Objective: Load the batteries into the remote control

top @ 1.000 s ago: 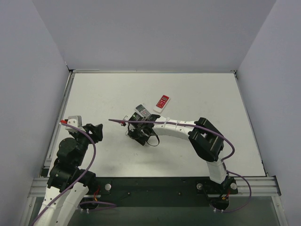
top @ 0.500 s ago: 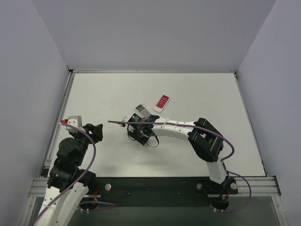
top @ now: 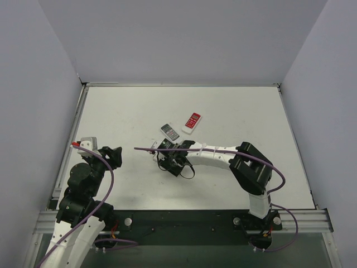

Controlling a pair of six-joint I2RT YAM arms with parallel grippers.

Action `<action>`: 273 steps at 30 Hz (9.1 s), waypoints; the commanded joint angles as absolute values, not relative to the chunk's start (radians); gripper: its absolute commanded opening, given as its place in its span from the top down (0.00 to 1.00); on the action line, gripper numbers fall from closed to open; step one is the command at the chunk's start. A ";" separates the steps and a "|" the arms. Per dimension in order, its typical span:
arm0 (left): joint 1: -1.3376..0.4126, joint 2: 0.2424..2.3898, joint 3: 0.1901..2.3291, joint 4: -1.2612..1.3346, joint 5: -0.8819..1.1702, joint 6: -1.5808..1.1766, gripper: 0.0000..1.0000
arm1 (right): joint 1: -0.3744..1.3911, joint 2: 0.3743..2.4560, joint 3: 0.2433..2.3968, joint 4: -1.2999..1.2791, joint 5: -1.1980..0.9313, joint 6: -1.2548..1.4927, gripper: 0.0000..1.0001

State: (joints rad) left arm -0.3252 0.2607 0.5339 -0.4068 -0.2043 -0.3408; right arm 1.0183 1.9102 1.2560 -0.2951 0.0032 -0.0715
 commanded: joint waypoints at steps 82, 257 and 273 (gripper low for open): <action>-0.313 0.276 0.538 -0.364 -0.192 -0.354 0.32 | 0.991 1.887 1.276 -0.285 -0.034 -0.092 0.74; -0.342 0.792 0.290 -0.071 -0.160 -0.946 0.29 | 0.899 2.049 1.655 -0.834 -0.227 -0.095 0.95; -0.342 0.802 0.293 -0.063 -0.146 -0.945 0.29 | 0.896 2.108 1.671 -0.844 -0.204 -0.087 0.85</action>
